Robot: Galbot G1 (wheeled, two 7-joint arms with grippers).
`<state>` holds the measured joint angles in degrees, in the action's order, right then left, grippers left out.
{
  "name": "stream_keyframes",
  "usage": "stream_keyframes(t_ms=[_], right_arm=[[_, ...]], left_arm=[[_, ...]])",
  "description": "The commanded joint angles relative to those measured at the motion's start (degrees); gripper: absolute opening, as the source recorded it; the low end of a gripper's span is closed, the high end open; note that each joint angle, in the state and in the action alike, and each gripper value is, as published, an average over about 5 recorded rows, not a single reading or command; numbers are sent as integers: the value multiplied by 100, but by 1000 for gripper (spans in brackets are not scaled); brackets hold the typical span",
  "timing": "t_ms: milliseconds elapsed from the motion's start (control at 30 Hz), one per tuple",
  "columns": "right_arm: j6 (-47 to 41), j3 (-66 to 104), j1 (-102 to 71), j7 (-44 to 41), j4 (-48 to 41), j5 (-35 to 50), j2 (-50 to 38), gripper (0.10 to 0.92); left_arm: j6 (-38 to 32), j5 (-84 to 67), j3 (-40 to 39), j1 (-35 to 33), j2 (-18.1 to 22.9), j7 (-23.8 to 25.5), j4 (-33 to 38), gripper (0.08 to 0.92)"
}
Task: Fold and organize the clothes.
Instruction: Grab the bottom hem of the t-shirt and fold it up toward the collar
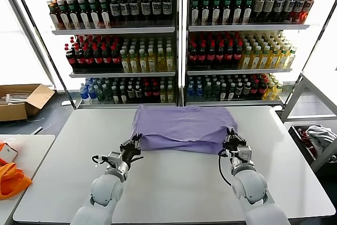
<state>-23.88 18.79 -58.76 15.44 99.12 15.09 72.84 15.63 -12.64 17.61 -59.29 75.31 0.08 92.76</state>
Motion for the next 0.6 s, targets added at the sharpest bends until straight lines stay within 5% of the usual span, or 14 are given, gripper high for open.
stream_keyframes(t_ms=[33,600], right_arm=[[-318,-61,500,359,-275,580,276,346],[-818,719,-1002,689,1095,888,-239,813]], left_arm=[[226,-23,-54,329,-79,-114,-188,286],[738,125,94,-504,-38,-290,813,773]])
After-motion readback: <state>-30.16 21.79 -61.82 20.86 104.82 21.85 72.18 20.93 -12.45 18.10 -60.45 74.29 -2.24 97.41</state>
